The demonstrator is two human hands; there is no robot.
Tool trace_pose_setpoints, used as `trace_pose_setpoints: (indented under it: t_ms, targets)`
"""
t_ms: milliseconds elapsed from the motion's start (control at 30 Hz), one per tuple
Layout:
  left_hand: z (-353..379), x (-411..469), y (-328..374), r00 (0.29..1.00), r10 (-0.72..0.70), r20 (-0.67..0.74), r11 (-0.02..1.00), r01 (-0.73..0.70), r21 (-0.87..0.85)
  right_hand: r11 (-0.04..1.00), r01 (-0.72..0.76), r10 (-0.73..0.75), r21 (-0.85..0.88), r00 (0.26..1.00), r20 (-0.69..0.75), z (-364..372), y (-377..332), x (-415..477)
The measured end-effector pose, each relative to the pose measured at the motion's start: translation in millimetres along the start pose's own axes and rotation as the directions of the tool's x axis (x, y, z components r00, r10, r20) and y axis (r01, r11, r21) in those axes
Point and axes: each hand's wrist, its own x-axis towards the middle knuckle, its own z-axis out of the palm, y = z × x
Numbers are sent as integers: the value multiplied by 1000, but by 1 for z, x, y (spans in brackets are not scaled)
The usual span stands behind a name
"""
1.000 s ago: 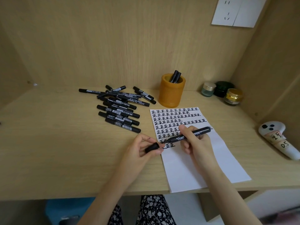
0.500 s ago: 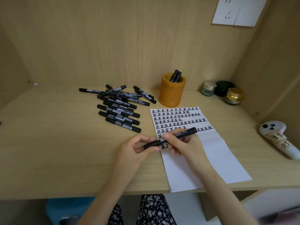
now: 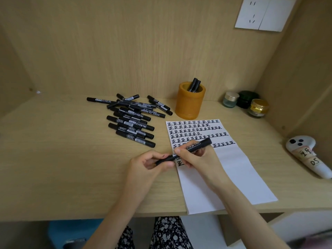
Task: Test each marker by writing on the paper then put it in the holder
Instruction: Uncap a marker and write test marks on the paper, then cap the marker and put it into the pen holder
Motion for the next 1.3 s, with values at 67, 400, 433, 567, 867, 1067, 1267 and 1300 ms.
trace_pose_setpoints:
  t_ms: [67, 400, 433, 567, 867, 1067, 1267, 1300]
  targets:
    - [1, 1, 0, 1000, -6, 1, 1000, 6, 16, 999, -40, 40, 18, 999, 7, 0, 1, 0]
    - [-2, 14, 3, 1000, 17, 19, 991, -19, 130, 643, 294, -471, -707, 880, -62, -25, 15, 16]
    - [-1, 16, 4, 999, 36, 24, 990, -39, 138, 553, 379, -521, -742, 852, 46, -27, 17, 20]
    - [8, 27, 11, 992, 127, 19, 985, -128, 118, 363, 544, -604, -756, 755, 253, -24, 18, 32]
    - [1, 48, -6, 997, 32, 64, 949, -51, 312, 780, 328, -484, -534, 856, -180, -29, -28, 81]
    - [-8, 44, -19, 992, 127, -6, 879, -110, 464, 850, 268, -475, -454, 761, -442, -39, -61, 155]
    - [-11, 47, -21, 992, 111, -67, 897, -71, 437, 863, 42, -333, -504, 796, -505, -43, -51, 196]
    - [-12, 47, -21, 993, 100, -66, 897, -61, 438, 847, -5, -304, -532, 816, -492, -44, -47, 199]
